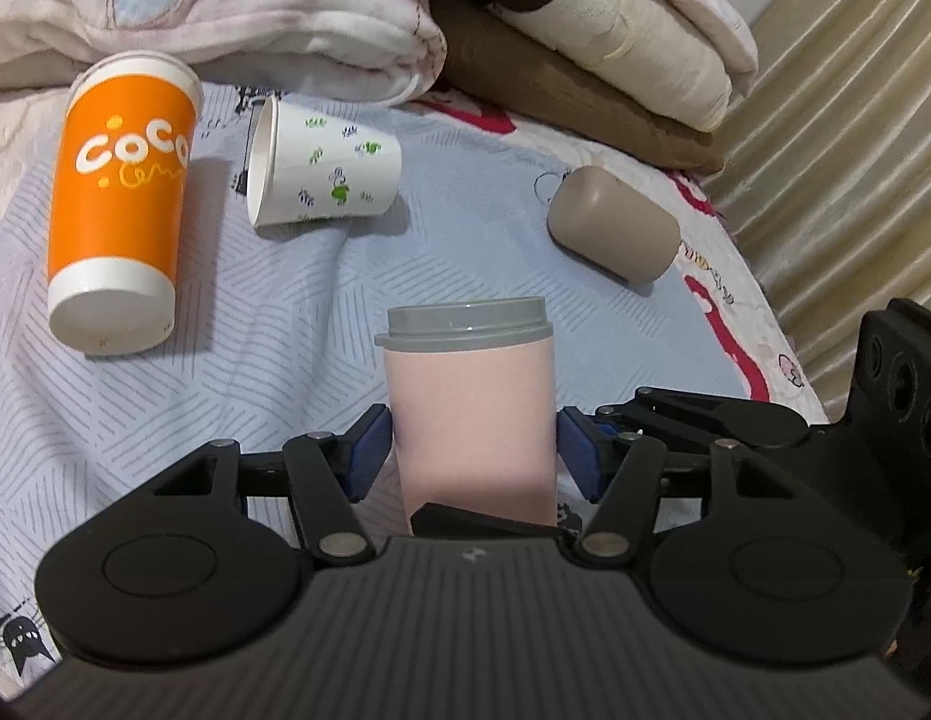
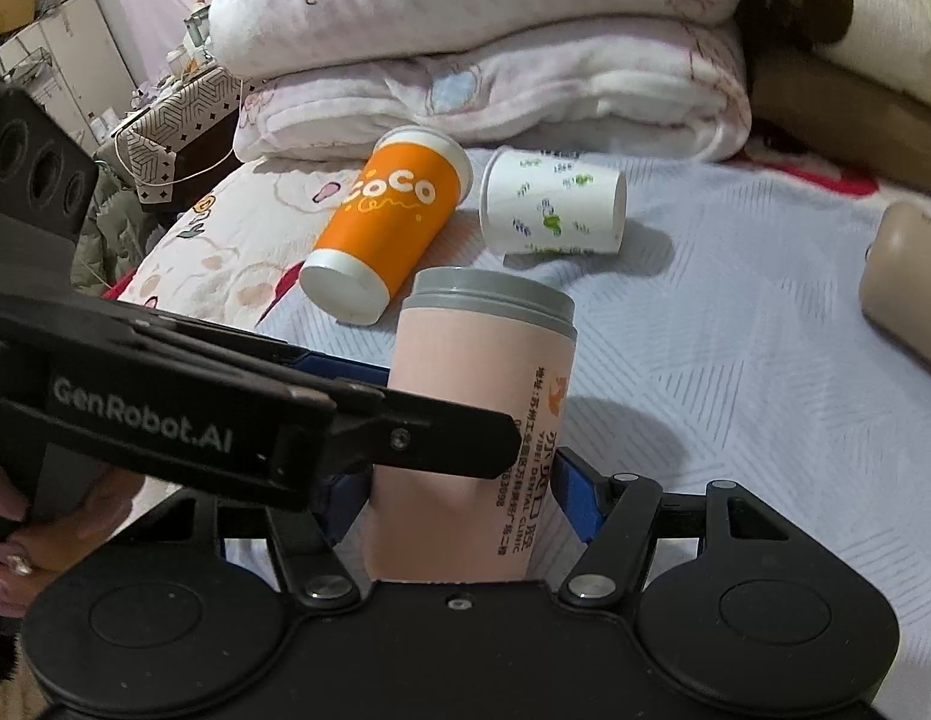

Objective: Flip cup upright
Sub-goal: 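Lift and rotate the tumbler lid-up with the right gripper while the left tool moves alongside, then lower the upright tumbler onto the cloth with the right gripper while the left gripper steadies it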

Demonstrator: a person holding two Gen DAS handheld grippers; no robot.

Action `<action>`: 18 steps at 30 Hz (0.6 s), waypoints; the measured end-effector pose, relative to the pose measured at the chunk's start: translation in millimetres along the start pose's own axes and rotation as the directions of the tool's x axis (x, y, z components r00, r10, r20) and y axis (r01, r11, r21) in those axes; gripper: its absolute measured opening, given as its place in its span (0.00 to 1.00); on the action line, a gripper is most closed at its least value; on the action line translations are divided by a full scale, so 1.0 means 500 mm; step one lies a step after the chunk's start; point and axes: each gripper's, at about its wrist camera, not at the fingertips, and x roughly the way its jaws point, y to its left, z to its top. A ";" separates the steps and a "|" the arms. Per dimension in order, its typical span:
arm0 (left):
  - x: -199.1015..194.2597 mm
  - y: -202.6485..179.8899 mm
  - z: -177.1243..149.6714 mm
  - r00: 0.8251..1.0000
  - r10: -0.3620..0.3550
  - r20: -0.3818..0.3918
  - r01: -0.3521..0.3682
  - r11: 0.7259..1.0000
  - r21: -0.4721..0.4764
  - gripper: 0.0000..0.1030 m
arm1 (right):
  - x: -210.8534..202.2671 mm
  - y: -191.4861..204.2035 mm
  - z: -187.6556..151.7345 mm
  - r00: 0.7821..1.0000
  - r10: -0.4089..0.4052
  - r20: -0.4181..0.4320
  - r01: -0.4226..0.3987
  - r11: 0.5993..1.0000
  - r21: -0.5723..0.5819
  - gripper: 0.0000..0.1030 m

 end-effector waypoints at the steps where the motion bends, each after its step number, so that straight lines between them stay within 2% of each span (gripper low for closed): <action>1: -0.002 -0.001 0.000 1.000 0.000 0.008 0.000 1.000 0.004 0.58 | -0.001 0.002 0.000 1.000 -0.004 0.009 0.004 1.000 -0.006 0.68; 5: -0.011 -0.008 0.003 0.999 0.002 0.034 -0.003 1.000 0.025 0.58 | -0.006 0.011 0.000 0.998 -0.028 0.049 0.030 0.999 -0.040 0.68; 11: -0.023 -0.030 0.001 0.996 0.035 0.087 -0.044 0.993 0.107 0.58 | -0.012 0.031 -0.001 0.990 -0.070 0.120 0.082 0.991 -0.105 0.67; 18: -0.024 -0.061 -0.011 0.984 0.086 0.153 -0.119 0.969 0.218 0.58 | -0.007 0.056 -0.009 0.971 -0.147 0.188 0.182 0.965 -0.187 0.67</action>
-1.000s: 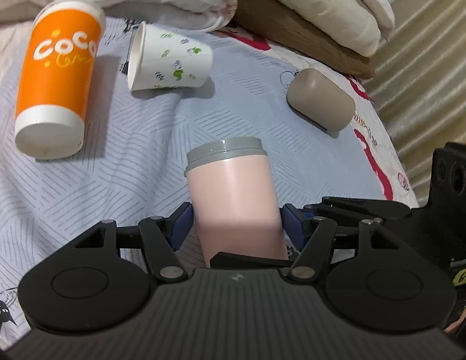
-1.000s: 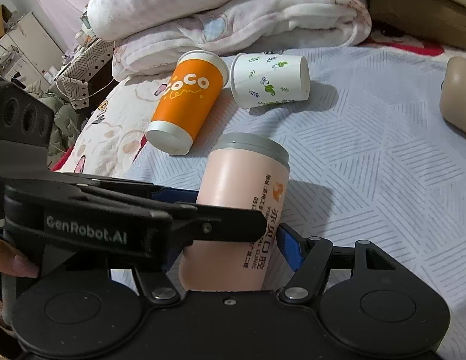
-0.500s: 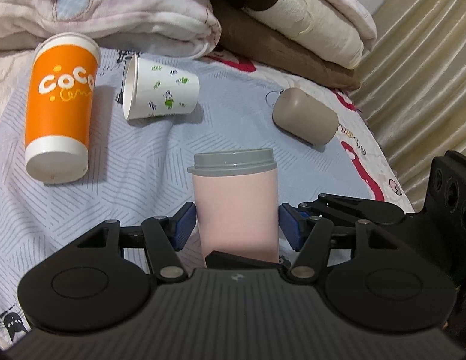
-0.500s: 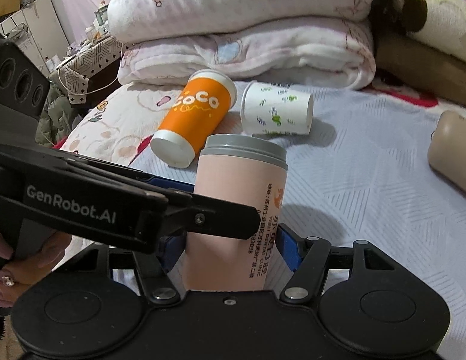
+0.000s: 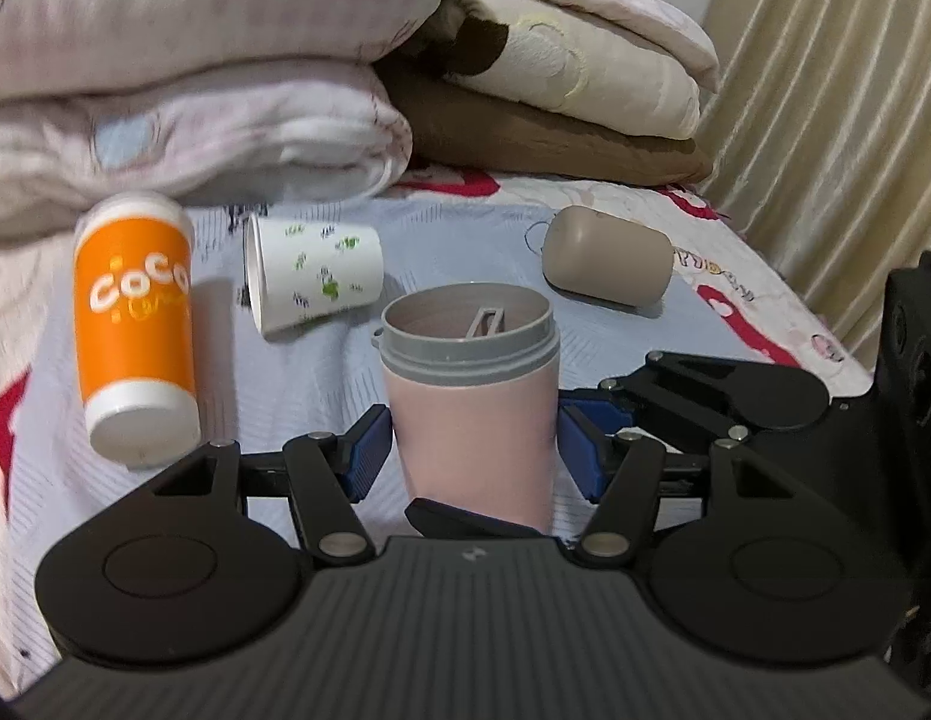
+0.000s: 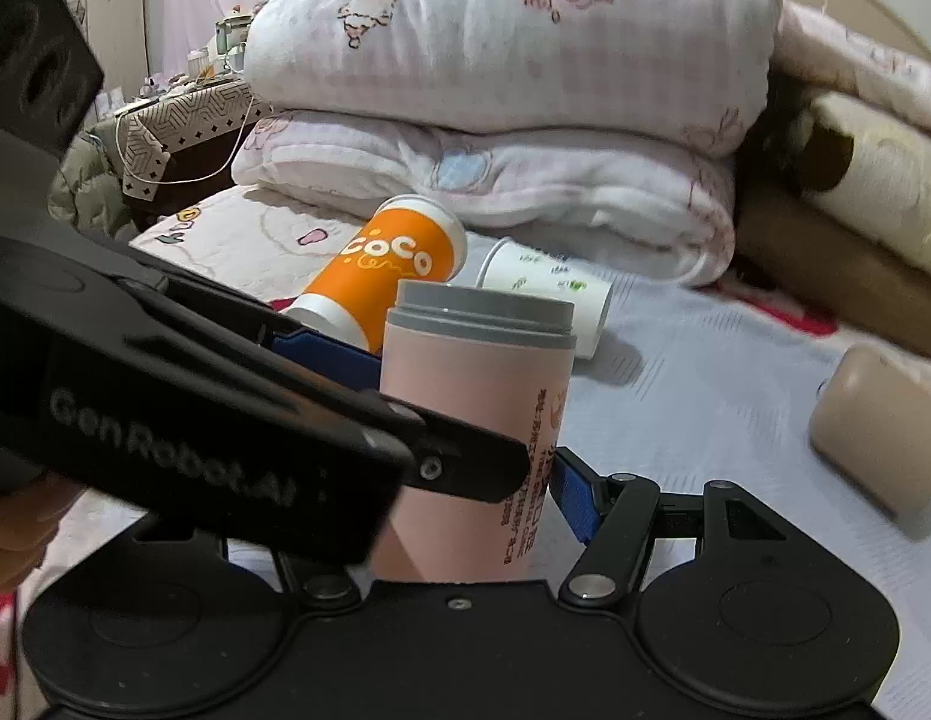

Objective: Flip cup upright
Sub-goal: 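Lower the upright tumbler onto the cloth with the right gripper while the left gripper steadies it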

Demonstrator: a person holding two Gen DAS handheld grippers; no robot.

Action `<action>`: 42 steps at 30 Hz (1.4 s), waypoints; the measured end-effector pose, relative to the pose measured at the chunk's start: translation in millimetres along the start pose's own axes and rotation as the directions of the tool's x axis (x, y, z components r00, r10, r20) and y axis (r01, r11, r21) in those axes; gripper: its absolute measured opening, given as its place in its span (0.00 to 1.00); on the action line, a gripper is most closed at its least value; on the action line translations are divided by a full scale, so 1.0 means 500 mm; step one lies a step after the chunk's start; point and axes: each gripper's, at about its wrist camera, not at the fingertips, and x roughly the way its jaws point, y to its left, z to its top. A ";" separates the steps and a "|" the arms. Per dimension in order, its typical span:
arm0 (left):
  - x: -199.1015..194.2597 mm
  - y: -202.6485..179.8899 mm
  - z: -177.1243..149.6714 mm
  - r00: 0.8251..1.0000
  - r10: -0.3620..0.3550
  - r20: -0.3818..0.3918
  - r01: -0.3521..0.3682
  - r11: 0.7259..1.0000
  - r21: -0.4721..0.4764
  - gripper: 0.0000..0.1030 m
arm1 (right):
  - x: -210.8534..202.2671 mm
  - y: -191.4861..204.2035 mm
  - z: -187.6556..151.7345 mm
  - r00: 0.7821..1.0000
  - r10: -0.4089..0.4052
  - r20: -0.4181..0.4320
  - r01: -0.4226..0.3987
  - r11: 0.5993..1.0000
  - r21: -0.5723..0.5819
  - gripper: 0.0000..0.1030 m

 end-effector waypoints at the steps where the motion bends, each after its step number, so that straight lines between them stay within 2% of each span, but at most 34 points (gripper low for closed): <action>1: 0.000 -0.001 0.000 1.000 0.006 0.011 -0.006 1.000 0.007 0.58 | 0.002 0.002 -0.001 1.000 -0.015 0.011 0.015 1.000 -0.017 0.67; 7: 0.007 0.011 0.006 0.998 -0.014 0.062 0.014 1.000 -0.010 0.58 | 0.021 0.006 -0.005 0.992 -0.086 0.094 0.094 0.992 -0.079 0.66; 18: 0.042 0.007 0.044 0.993 -0.058 0.106 0.056 0.998 0.022 0.58 | 0.044 -0.036 -0.001 0.960 -0.162 0.227 0.176 0.983 -0.043 0.66; 24: 0.065 0.017 0.034 0.997 -0.038 0.073 0.038 0.999 0.012 0.58 | 0.075 -0.046 -0.006 0.969 -0.144 0.199 0.145 0.989 0.005 0.66; 30: 0.063 0.013 0.032 0.996 -0.040 0.080 0.039 0.999 0.017 0.58 | 0.080 -0.057 -0.006 0.975 -0.129 0.180 0.123 0.991 0.047 0.66; 42: 0.064 0.017 0.029 0.995 -0.052 0.086 0.051 0.999 0.014 0.59 | 0.077 -0.057 -0.008 0.976 -0.124 0.180 0.115 0.992 0.058 0.66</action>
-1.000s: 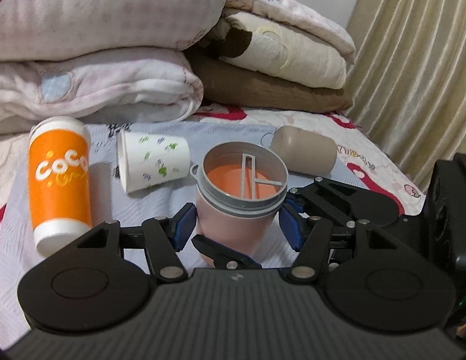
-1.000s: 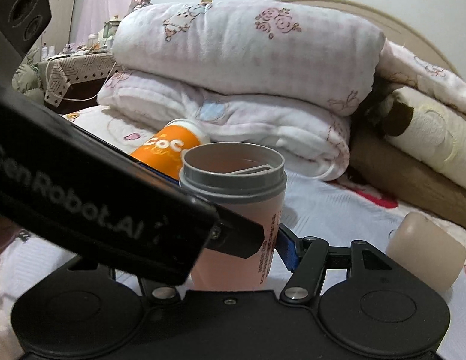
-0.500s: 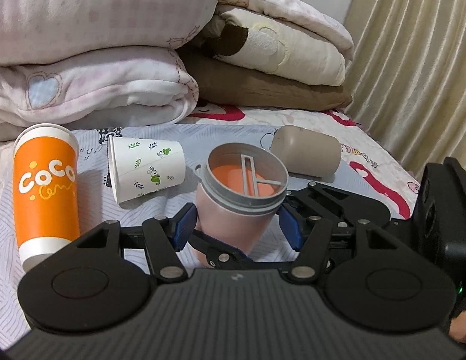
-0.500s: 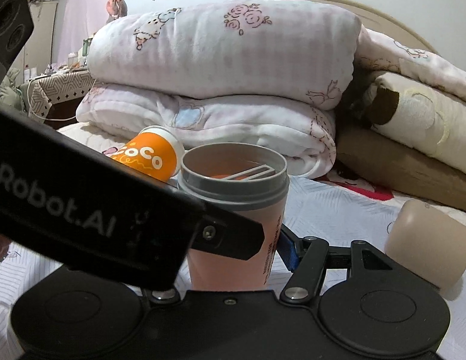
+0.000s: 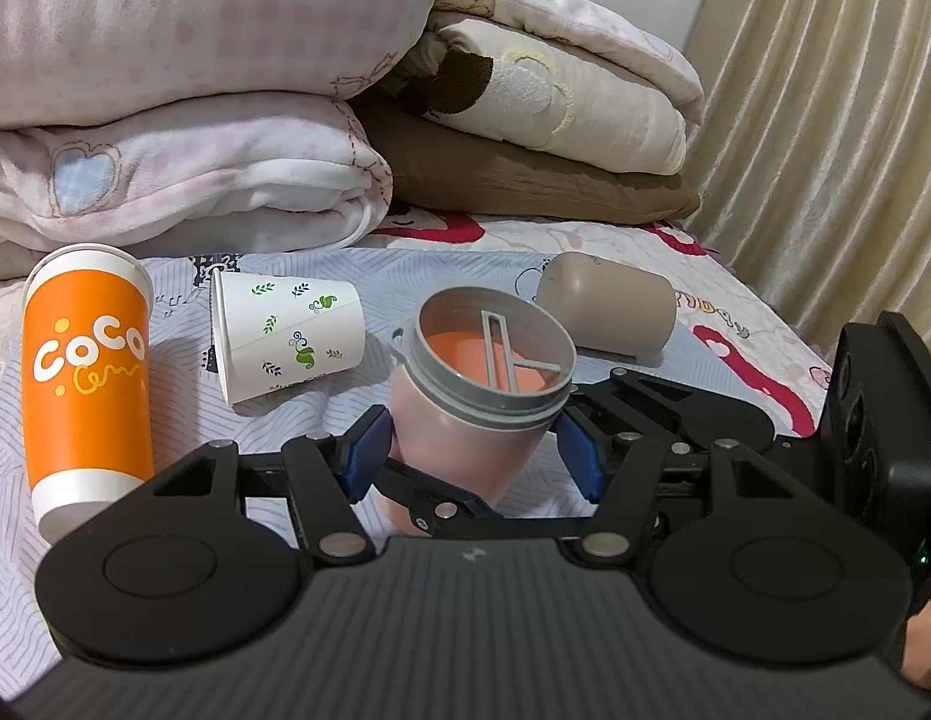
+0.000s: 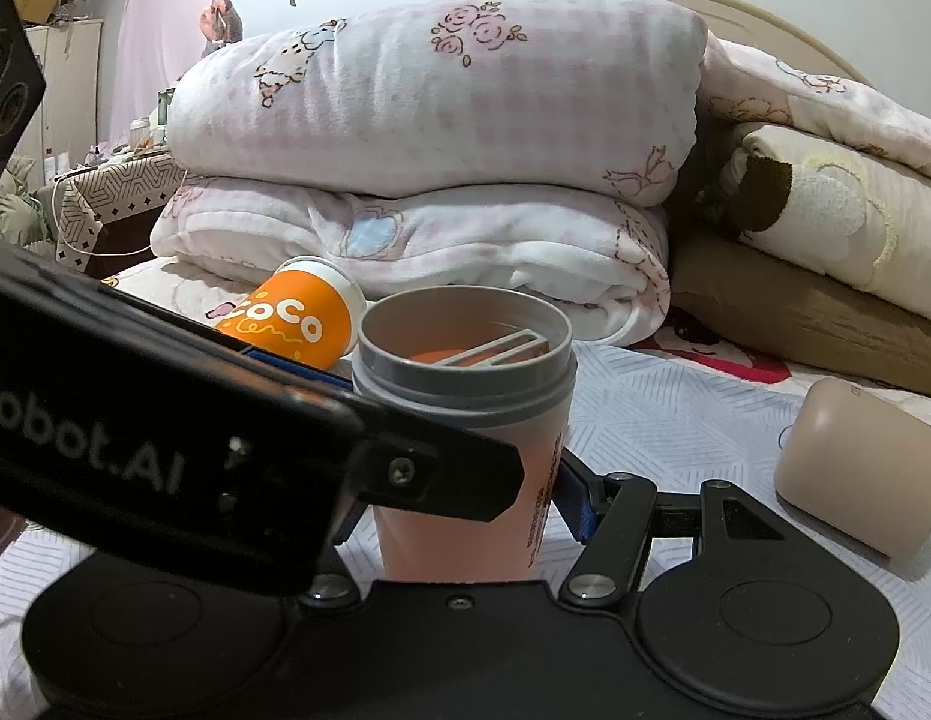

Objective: Flip cup upright
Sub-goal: 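Lower the upright tumbler onto the cloth with the right gripper while the left gripper steadies it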

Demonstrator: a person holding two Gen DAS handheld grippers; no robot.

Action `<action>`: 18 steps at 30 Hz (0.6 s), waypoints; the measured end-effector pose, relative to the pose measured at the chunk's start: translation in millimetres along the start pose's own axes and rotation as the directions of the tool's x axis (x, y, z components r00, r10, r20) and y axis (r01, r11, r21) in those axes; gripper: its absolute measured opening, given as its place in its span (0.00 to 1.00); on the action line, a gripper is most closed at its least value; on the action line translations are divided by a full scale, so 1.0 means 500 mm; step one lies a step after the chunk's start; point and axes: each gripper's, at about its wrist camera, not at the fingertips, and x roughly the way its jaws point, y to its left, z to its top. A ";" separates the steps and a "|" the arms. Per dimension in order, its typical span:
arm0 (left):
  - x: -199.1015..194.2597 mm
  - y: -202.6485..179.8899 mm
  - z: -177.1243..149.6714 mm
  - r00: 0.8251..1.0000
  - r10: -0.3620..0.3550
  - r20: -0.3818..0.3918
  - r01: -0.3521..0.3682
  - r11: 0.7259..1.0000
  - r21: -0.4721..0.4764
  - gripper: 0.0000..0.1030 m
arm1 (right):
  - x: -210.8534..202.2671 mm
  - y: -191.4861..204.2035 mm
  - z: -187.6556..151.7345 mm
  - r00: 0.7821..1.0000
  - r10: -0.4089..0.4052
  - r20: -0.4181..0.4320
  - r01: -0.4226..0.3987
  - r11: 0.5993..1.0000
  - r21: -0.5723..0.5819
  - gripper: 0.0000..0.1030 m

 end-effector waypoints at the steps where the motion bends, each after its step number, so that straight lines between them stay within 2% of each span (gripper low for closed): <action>1: 0.000 0.000 0.000 1.000 -0.001 0.000 0.001 1.000 -0.003 0.61 | 0.000 0.001 0.001 1.000 -0.002 -0.002 0.002 1.000 0.000 0.67; 5: 0.000 0.008 0.002 1.000 -0.017 -0.003 0.016 0.999 -0.039 0.62 | 0.001 0.004 0.004 1.000 0.002 -0.005 -0.002 1.000 -0.013 0.68; 12: -0.001 0.001 0.000 1.000 -0.018 -0.024 0.017 0.999 -0.043 0.62 | 0.002 0.004 0.004 1.000 0.000 -0.019 0.000 1.000 -0.006 0.81; 18: -0.016 -0.003 0.002 0.999 -0.025 -0.039 0.023 0.998 -0.052 0.62 | -0.010 0.000 0.006 0.999 -0.001 -0.040 0.002 1.000 0.014 0.81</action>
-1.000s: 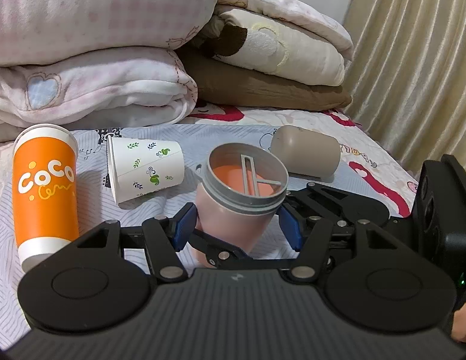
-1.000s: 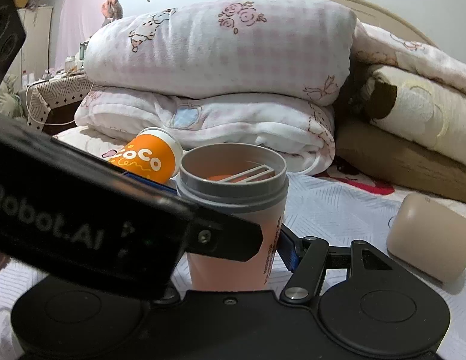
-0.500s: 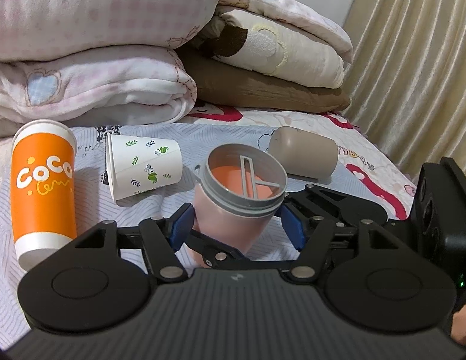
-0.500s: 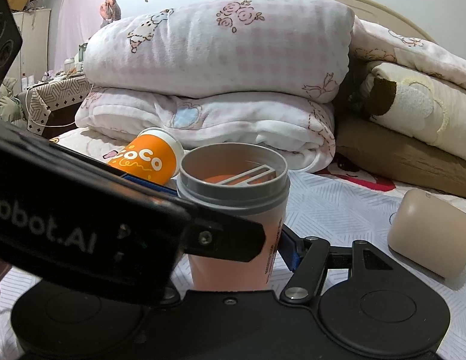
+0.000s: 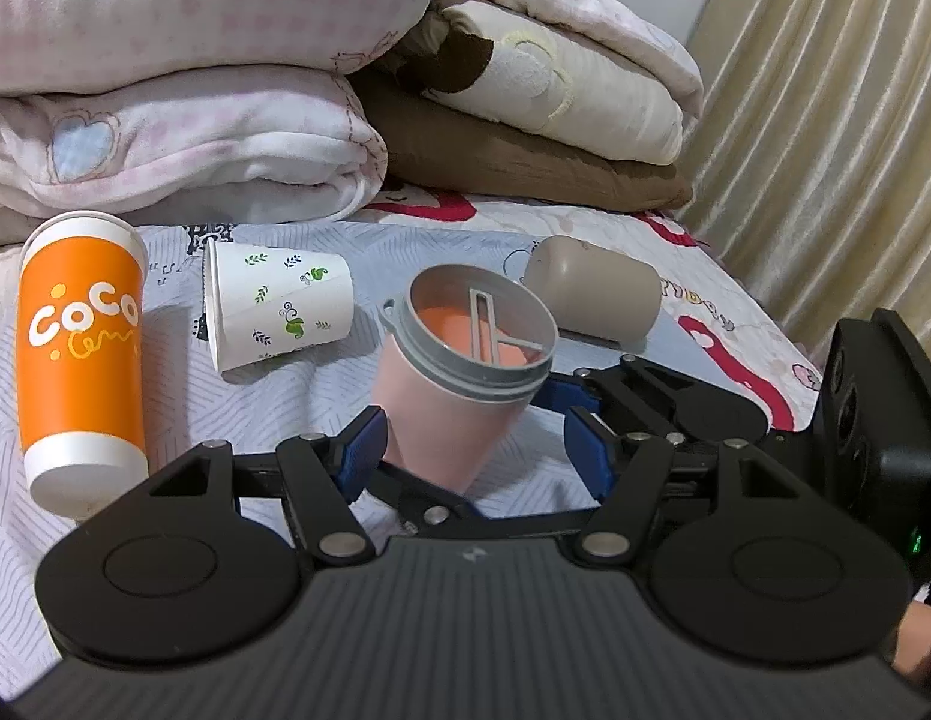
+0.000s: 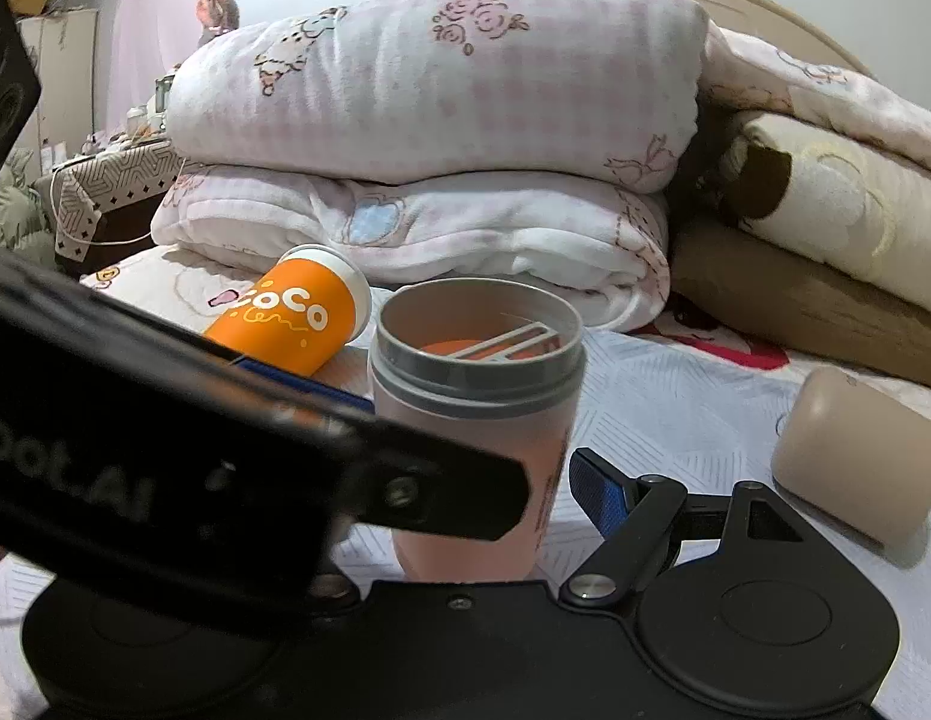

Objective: Flip cup upright
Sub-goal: 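Lower the upright tumbler onto the cloth with the right gripper while the left gripper steadies it, then open both grippers and pull both tools back from the tumbler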

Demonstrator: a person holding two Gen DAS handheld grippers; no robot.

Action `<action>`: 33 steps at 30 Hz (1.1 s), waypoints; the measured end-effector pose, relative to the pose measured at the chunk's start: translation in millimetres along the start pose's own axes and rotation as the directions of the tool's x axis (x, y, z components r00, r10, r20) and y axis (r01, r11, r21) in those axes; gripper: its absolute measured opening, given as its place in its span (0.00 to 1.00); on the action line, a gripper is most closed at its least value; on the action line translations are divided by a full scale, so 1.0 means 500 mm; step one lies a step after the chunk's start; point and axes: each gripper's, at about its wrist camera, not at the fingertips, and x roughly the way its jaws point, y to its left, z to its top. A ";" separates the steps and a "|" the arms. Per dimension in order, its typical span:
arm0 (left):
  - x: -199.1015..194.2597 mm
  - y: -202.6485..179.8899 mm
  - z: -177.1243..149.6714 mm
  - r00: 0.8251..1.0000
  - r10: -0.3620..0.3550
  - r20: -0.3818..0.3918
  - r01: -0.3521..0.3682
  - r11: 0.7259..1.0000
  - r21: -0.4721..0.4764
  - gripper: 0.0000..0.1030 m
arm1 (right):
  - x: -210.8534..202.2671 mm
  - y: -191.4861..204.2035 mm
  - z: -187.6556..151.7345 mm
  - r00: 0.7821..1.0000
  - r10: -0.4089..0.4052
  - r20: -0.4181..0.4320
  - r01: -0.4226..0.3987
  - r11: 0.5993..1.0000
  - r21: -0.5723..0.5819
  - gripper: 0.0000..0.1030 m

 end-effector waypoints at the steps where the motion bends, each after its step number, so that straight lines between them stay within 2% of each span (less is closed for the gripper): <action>1: -0.004 0.001 0.001 1.000 0.002 0.002 -0.002 1.000 -0.006 0.62 | -0.003 -0.002 0.001 1.000 -0.002 -0.002 0.002 1.000 0.007 0.81; 6: -0.046 0.002 0.005 1.000 0.004 0.012 -0.004 0.999 -0.054 0.62 | -0.035 -0.001 0.005 0.999 -0.020 -0.028 0.021 0.999 0.035 0.81; 10: -0.101 -0.016 0.008 0.999 0.046 0.028 -0.045 0.998 -0.037 0.62 | -0.073 0.015 0.011 0.996 -0.078 -0.048 0.078 0.997 0.009 0.81; 13: -0.156 -0.041 0.018 0.996 0.067 0.066 -0.065 0.998 -0.021 0.62 | -0.116 0.019 0.025 0.989 -0.142 -0.045 0.144 0.989 0.036 0.81; 15: -0.198 -0.061 0.031 0.993 0.077 0.095 -0.075 0.997 -0.024 0.62 | -0.151 0.022 0.033 0.987 -0.158 -0.032 0.159 0.986 0.055 0.81; 18: -0.265 -0.101 0.043 0.981 0.134 0.139 -0.135 0.991 0.003 0.62 | -0.214 0.029 0.048 0.985 -0.173 0.001 0.172 0.980 0.095 0.81; 22: -0.337 -0.146 0.032 0.959 0.235 0.157 -0.244 0.969 0.043 0.62 | -0.304 0.040 0.067 0.984 -0.170 0.056 0.161 0.977 0.139 0.81; 26: -0.375 -0.161 0.013 0.951 0.275 0.143 -0.282 0.959 0.028 0.62 | -0.373 0.056 0.083 0.980 -0.175 0.091 0.159 0.975 0.155 0.81; 29: -0.391 -0.175 -0.004 0.935 0.324 0.145 -0.332 0.943 0.034 0.63 | -0.407 0.065 0.085 0.982 -0.169 0.084 0.151 0.971 0.183 0.81; 31: -0.396 -0.180 -0.017 0.921 0.363 0.141 -0.370 0.928 0.034 0.63 | -0.426 0.074 0.080 0.980 -0.187 0.069 0.171 0.967 0.190 0.81; 33: -0.400 -0.180 -0.031 0.915 0.382 0.131 -0.387 0.922 0.018 0.63 | -0.439 0.079 0.071 0.978 -0.199 0.057 0.183 0.961 0.209 0.81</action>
